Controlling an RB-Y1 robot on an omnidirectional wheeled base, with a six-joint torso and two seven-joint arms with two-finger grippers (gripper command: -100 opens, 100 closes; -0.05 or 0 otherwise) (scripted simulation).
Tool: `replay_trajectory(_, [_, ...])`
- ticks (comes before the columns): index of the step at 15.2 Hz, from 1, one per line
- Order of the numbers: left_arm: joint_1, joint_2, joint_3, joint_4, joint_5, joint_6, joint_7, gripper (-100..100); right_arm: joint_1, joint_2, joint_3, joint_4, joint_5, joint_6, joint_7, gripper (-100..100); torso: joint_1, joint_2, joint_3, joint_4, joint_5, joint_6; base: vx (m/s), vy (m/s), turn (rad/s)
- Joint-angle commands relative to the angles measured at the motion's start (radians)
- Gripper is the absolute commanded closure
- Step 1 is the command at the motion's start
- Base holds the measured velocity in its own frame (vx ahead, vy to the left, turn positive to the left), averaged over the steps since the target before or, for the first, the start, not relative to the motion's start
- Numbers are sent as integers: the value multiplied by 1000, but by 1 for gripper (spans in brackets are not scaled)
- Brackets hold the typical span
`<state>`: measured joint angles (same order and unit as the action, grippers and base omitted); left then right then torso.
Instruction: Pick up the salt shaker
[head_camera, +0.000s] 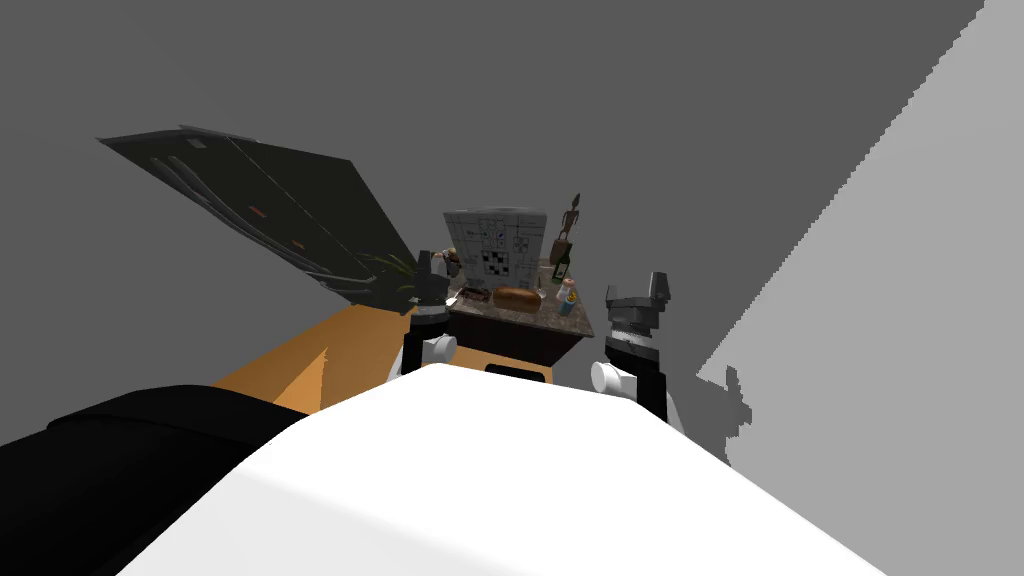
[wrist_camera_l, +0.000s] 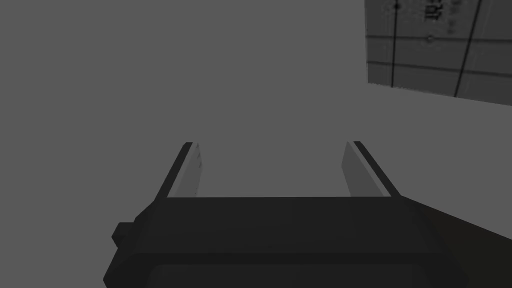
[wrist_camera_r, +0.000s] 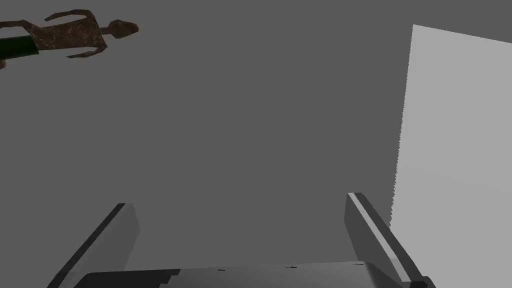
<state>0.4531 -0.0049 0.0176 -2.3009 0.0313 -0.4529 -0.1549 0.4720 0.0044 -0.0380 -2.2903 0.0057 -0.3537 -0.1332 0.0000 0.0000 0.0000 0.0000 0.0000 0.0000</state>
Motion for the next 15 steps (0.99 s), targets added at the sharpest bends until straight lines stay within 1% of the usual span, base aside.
replay_trajectory(1, [0, 0, 0, 0, 0, 0, 0, 0, -5, -34, 2, 13, 19, 6, 6, -100, 0, 0, 0, 0, 0, 0, -21, 7, -5])
replay_trajectory(4, [0, 0, 0, 0, 0, 0, 0, 0, -17, -82, 5, 44, 66, 21, 19, -100, 1, 4, 2, 1, 0, 0, -69, 22, -11])
replay_trajectory(7, [0, 0, 0, 0, 0, 0, 0, 0, -35, -122, 10, 91, 133, 44, 38, -100, 2, 8, 5, 2, 0, 0, -128, 25, -16])
replay_trajectory(8, [0, 0, 0, 0, 0, 0, 0, 0, -35, -122, 10, 91, 135, 44, 38, -100, 1, 9, 5, 2, 0, 0, -128, 17, -9])
replay_trajectory(10, [0, 0, 0, 0, 0, 0, 0, 0, -50, -143, 14, 129, 189, 62, 54, -100, 2, 9, 5, 2, 0, 0, -113, 34, -12])
replay_trajectory(11, [0, 0, 0, 0, 0, 0, 0, 0, -50, -143, 14, 129, 192, 62, 54, -100, 2, 9, 5, 2, 0, 0, -98, 30, -12])
replay_trajectory(12, [0, 0, 0, 0, 0, 0, 0, 0, -58, -151, 17, 151, 223, 73, 63, -100, 2, 8, 5, 2, 0, 0, -100, 24, -11])
replay_trajectory(13, [0, 0, 0, 0, 0, 0, 0, 0, -58, -151, 17, 151, 223, 73, 63, -100, 2, 8, 5, 2, 0, 0, -87, 14, -9])
replay_trajectory(14, [0, 0, 0, 0, 0, 0, 0, 0, -67, -159, 19, 173, 256, 84, 72, -100, 1, 7, 4, 2, 0, 0, -85, 9, -10])
replay_trajectory(15, [0, 0, 0, 0, 0, 0, 0, 0, -67, -159, 19, 173, 256, 84, 72, -100, 1, 7, 4, 2, 0, 0, -75, 11, -7])
